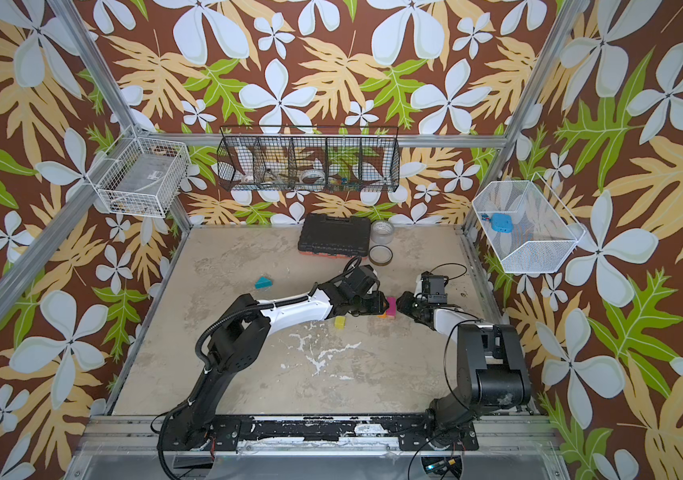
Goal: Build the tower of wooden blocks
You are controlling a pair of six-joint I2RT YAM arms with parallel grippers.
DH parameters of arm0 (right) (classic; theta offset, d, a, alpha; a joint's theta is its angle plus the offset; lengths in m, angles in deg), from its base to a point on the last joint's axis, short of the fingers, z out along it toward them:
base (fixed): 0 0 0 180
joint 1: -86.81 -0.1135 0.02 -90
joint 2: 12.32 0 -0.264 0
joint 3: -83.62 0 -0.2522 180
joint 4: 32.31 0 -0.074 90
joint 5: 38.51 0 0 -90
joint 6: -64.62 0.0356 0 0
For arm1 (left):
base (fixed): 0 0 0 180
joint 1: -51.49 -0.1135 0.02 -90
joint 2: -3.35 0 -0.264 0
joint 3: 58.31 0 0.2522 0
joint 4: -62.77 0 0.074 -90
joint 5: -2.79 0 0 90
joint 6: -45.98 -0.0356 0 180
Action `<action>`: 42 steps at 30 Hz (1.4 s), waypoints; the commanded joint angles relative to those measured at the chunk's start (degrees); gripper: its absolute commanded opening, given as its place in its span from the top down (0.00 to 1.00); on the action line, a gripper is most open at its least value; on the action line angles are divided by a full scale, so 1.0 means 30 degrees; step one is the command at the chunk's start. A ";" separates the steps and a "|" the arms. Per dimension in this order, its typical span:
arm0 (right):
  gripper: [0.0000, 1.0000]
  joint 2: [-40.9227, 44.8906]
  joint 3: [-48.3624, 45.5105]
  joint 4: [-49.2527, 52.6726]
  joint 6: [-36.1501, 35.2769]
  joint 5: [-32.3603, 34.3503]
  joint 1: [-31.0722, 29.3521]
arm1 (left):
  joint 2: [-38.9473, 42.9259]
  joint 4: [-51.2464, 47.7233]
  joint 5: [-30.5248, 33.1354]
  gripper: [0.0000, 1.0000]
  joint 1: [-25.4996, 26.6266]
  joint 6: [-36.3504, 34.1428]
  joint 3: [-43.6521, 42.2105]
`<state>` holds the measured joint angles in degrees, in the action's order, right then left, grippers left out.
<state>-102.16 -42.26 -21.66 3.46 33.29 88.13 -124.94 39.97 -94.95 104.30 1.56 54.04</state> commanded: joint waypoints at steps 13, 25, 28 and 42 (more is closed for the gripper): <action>0.57 -0.0229 0.0192 -0.0192 -0.0269 -0.0078 -0.0214 | 0.0252 -0.0183 0.0883 0.56 -0.0033 0.0201 -0.0488; 0.57 -0.0290 0.0227 -0.0192 -0.0326 -0.0181 -0.0350 | 0.0165 0.0609 -0.0215 0.56 -0.0043 0.0277 -0.0519; 0.57 -0.0359 0.0254 -0.0173 -0.0334 -0.0164 -0.0406 | 0.0107 0.0592 -0.0311 0.56 -0.0043 0.0267 -0.0330; 0.56 -0.0367 0.0350 0.0169 -0.0266 0.0425 -0.0441 | -0.0215 0.0391 -0.0185 0.57 -0.0034 0.0274 0.0031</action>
<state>-103.15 -41.64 -21.77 2.87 33.90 86.95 -125.27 39.92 -95.19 104.26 2.17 53.45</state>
